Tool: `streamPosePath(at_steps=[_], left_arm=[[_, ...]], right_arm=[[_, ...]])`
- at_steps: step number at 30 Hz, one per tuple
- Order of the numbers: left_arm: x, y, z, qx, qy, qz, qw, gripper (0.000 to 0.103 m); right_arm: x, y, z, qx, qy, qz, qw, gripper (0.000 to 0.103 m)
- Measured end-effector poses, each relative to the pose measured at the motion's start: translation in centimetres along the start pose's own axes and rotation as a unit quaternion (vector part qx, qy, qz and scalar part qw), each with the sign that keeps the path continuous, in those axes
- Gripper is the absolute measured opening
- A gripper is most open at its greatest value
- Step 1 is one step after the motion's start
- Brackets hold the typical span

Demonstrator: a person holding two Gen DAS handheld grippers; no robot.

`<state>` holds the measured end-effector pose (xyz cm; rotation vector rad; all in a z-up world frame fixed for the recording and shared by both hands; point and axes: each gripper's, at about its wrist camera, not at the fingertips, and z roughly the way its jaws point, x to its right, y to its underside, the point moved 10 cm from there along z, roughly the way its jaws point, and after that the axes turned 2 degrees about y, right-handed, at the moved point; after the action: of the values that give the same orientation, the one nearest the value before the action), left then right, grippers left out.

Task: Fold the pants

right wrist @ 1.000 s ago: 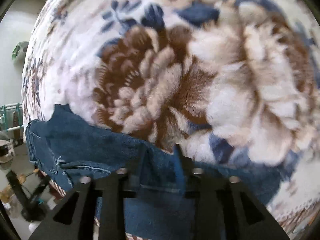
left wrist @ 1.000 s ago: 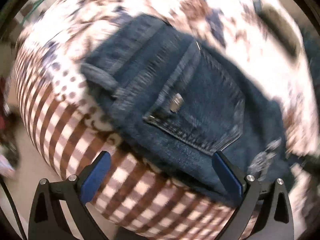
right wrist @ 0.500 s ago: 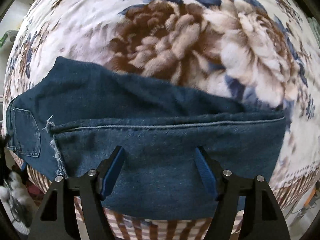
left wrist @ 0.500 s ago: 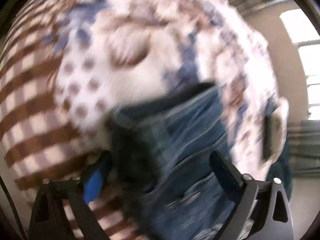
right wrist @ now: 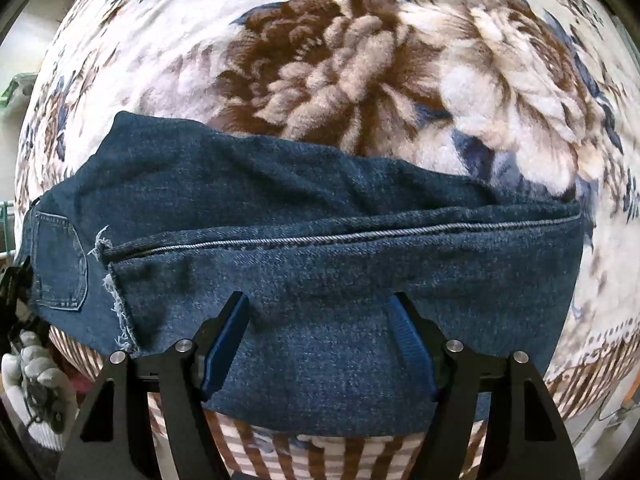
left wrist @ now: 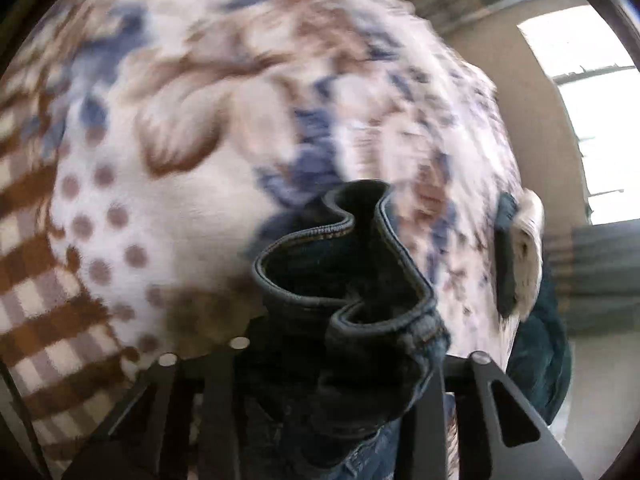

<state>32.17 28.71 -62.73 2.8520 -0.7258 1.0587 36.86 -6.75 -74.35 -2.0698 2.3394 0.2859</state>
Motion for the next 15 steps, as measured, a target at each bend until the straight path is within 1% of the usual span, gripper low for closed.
streamPosePath(at_steps=[2,4,5,6,7,9,10,13,14,15], left_arm=[[2.4,0.6,-1.5,0.006,0.004,0.032,0.9995,0.027],[4.8,1.5,-2.8,0.01,0.001,0.066,0.9978,0.026],[7.2,2.7,-4.0,0.009,0.011,0.099,0.995,0.026],[8.7,3.4,-4.5,0.008,0.012,0.122,0.9924,0.026],[11.1,5.0,-5.4,0.006,0.017,0.16,0.987,0.026],[14.3,7.8,-6.3,0.0,0.022,0.216,0.9762,0.026],[16.1,9.8,-6.4,-0.009,0.028,0.247,0.9686,0.025],[19.0,14.9,-6.1,-0.036,0.037,0.296,0.9538,0.025],[20.2,17.4,-5.6,-0.053,0.044,0.316,0.9462,0.025],[20.8,19.0,-5.4,-0.061,0.048,0.324,0.9428,0.025]], right_arm=[[0.7,0.6,0.6,0.006,-0.001,0.008,1.0,0.074],[1.9,0.9,0.4,0.011,0.015,0.011,1.0,0.074],[2.9,1.1,0.2,0.015,0.041,0.004,0.999,0.074],[3.7,1.3,0.1,0.018,0.066,-0.002,0.998,0.074],[4.6,1.5,0.1,0.02,0.087,-0.008,0.996,0.074],[5.6,2.0,0.2,0.019,0.09,-0.008,0.996,0.074],[6.1,2.3,0.1,0.019,0.087,-0.005,0.996,0.074],[8.1,3.2,-0.7,0.024,0.077,0.0,0.997,0.074],[9.2,3.5,-1.3,0.028,0.073,0.003,0.997,0.074],[10.0,3.8,-1.7,0.032,0.069,0.007,0.997,0.074]])
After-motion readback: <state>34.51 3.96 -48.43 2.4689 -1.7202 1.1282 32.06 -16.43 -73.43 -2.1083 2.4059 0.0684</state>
